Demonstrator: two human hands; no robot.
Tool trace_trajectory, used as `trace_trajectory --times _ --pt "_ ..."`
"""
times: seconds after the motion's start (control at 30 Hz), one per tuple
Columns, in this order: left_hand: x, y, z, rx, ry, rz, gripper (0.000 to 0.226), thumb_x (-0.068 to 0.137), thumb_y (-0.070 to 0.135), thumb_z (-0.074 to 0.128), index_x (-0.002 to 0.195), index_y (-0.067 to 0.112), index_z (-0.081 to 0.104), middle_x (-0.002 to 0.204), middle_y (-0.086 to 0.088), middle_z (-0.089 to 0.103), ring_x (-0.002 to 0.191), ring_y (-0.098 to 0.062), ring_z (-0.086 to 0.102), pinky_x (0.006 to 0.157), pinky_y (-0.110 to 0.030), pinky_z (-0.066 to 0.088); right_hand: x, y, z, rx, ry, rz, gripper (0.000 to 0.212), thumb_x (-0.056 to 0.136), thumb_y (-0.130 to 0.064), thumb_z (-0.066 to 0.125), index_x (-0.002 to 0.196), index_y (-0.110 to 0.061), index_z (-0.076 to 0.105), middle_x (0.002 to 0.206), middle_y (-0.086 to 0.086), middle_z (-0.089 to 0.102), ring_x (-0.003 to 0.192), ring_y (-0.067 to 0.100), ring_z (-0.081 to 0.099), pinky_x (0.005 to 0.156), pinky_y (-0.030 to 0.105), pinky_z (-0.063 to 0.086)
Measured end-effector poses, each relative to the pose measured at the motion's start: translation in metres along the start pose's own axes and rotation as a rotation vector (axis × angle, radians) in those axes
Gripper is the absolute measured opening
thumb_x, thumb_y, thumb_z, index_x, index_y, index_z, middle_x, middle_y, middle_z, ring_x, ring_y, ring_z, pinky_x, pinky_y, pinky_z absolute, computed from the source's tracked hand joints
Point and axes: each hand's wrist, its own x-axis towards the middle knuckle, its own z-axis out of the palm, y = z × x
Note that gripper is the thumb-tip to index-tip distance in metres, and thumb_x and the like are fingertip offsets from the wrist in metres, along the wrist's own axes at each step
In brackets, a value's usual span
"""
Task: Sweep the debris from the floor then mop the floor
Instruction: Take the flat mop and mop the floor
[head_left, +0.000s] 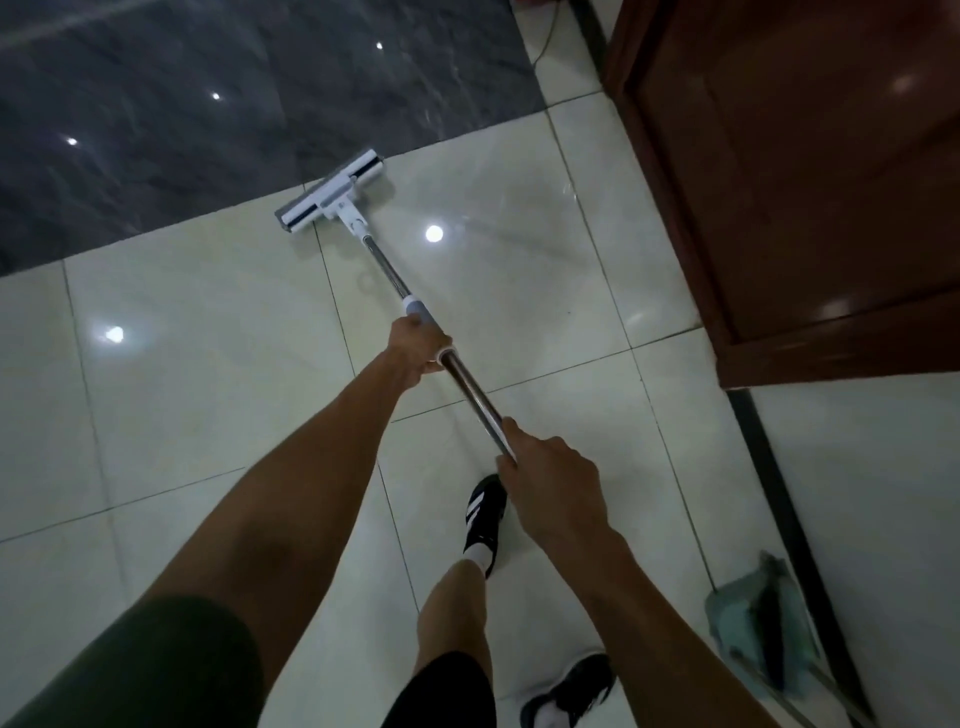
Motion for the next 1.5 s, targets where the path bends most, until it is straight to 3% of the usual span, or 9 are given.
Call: trace_trajectory --times 0.23,0.4,0.57,0.73,0.87,1.07,1.17,1.37,1.5 --pt "0.038 -0.012 -0.006 -0.001 -0.009 -0.046 0.031 0.087 -0.002 0.067 0.116 0.001 0.057 0.107 -0.018 0.062 0.078 -0.024 0.069 0.057 -0.033 0.061 0.021 -0.015 0.025 -0.081 -0.006 0.056 0.049 0.105 -0.028 0.043 0.153 -0.025 0.032 0.089 0.0 0.07 0.058 0.01 0.049 0.048 0.017 0.03" --pt "0.021 -0.035 0.003 0.255 -0.049 -0.014 0.017 0.092 0.0 0.056 0.105 0.01 0.054 0.098 -0.011 0.062 0.065 -0.016 0.063 0.045 -0.023 0.054 -0.019 -0.014 0.049 0.024 -0.091 0.14 0.051 0.107 -0.034 0.037 0.156 -0.029 0.021 0.108 0.001 0.068 0.089 0.013 0.066 0.078 0.025 0.053" --pt "-0.029 -0.086 0.039 0.412 -0.127 -0.034 0.015 0.091 0.003 0.058 0.086 0.014 0.051 0.106 -0.013 0.063 0.081 -0.023 0.069 0.059 -0.033 0.062 -0.09 0.032 0.065 0.091 -0.131 0.201 0.051 0.105 -0.039 0.036 0.154 -0.037 0.022 0.097 -0.001 0.066 0.084 0.015 0.064 0.071 0.027 0.05" --pt "-0.097 -0.169 0.077 0.373 -0.193 -0.179 0.026 0.093 0.007 0.06 0.117 -0.001 0.053 0.113 -0.018 0.066 0.09 -0.03 0.072 0.074 -0.041 0.062 -0.189 0.079 0.099 0.145 -0.189 0.254 0.052 0.103 -0.045 0.033 0.153 -0.044 0.017 0.092 -0.005 0.055 0.087 0.015 0.058 0.08 0.029 0.049" --pt "-0.167 -0.241 0.098 0.413 -0.177 -0.156 0.039 0.094 0.008 0.058 0.13 -0.003 0.048 0.119 -0.023 0.062 0.087 -0.033 0.071 0.051 -0.033 0.06 -0.273 0.111 0.136 0.185 -0.259 0.256 0.054 0.103 -0.044 0.035 0.154 -0.042 0.018 0.103 0.0 0.065 0.094 0.019 0.064 0.083 0.032 0.051" --pt "-0.263 -0.346 0.13 0.512 -0.228 -0.085 0.043 0.09 0.002 0.057 0.133 -0.004 0.05 0.118 -0.021 0.064 0.091 -0.032 0.071 0.063 -0.04 0.063 -0.394 0.159 0.178 0.157 -0.365 0.268 0.056 0.104 -0.042 0.037 0.155 -0.043 0.015 0.119 0.006 0.059 0.109 0.023 0.059 0.086 0.031 0.046" --pt "-0.297 -0.382 0.138 0.535 -0.251 -0.079 0.039 0.091 0.005 0.056 0.129 -0.004 0.053 0.116 -0.021 0.065 0.091 -0.032 0.071 0.062 -0.038 0.063 -0.444 0.169 0.191 0.202 -0.304 0.283 0.055 0.103 -0.04 0.04 0.153 -0.048 0.019 0.109 0.003 0.058 0.105 0.021 0.059 0.086 0.03 0.045" --pt "-0.338 -0.421 0.123 0.452 -0.279 -0.129 0.013 0.093 0.005 0.061 0.105 0.002 0.059 0.113 -0.023 0.067 0.093 -0.033 0.072 0.075 -0.045 0.062 -0.495 0.167 0.21 0.192 -0.308 0.227 0.054 0.104 -0.038 0.041 0.155 -0.041 0.022 0.125 0.007 0.059 0.112 0.022 0.057 0.089 0.028 0.043" --pt "-0.347 -0.442 0.105 0.389 -0.278 -0.196 0.034 0.093 0.006 0.063 0.122 -0.008 0.053 0.106 -0.027 0.069 0.092 -0.037 0.072 0.085 -0.048 0.059 -0.515 0.149 0.236 0.172 -0.264 0.232 0.055 0.104 -0.038 0.041 0.156 -0.036 0.022 0.12 0.007 0.061 0.106 0.022 0.057 0.082 0.031 0.044"
